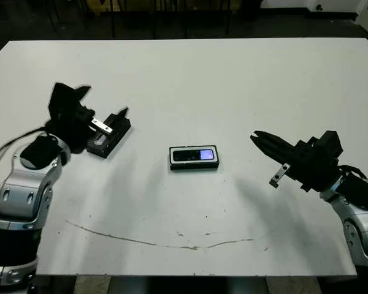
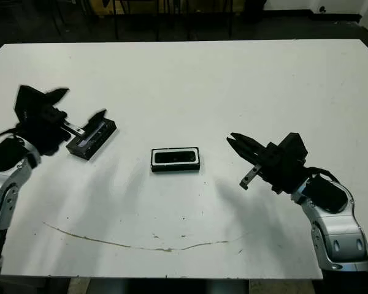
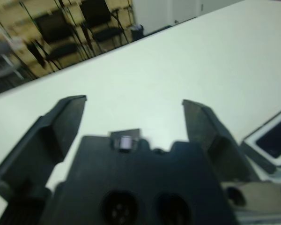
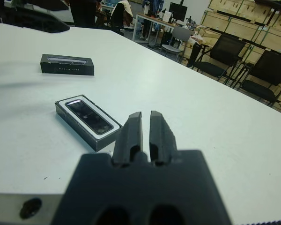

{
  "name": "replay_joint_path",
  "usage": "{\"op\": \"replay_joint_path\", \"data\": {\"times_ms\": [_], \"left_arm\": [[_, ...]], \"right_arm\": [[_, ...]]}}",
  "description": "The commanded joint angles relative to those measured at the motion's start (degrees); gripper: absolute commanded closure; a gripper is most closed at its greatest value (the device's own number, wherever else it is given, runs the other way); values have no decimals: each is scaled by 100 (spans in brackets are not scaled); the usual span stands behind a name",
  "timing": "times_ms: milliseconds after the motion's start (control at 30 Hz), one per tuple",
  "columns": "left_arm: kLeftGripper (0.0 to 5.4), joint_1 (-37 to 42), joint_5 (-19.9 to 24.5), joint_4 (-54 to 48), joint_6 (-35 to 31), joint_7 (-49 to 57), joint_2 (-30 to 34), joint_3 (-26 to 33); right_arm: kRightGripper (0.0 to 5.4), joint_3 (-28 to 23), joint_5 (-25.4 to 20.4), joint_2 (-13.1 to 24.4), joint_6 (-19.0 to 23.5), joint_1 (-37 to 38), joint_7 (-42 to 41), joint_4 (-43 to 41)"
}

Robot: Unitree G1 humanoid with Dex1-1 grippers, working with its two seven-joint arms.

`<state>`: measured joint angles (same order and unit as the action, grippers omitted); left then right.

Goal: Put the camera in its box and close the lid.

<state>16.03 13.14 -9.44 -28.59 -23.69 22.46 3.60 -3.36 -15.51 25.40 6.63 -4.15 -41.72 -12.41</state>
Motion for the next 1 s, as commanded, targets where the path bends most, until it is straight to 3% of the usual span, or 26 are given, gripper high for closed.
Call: {"op": "replay_joint_path", "data": {"times_ms": [33, 167, 433, 567, 667, 867, 1000], "left_arm": [[0, 45, 125, 259, -283, -20, -14, 83], [0, 115, -81, 287, -473, 94, 121, -60], [0, 79, -1485, 478, 211, 630, 411, -640], [0, 83, -1814, 744, 513, 740, 374, -714], [0, 144, -1669, 908, 459, 530, 324, -663], [0, 333, -437, 1095, -585, 97, -143, 1], [0, 294, -216, 1083, -757, 113, -207, 83]], "right_arm": [[540, 45, -12, 75, 39, 9, -24, 140], [540, 65, -5, 55, 68, 24, 25, 174], [540, 85, -7, 53, -17, 65, 7, 241], [540, 79, -21, 36, -117, 77, -23, 328], [540, 81, -8, 41, -160, 97, -7, 351], [540, 65, 6, 77, -206, 102, -9, 311], [540, 73, 67, 68, -435, 87, -18, 414]]}}
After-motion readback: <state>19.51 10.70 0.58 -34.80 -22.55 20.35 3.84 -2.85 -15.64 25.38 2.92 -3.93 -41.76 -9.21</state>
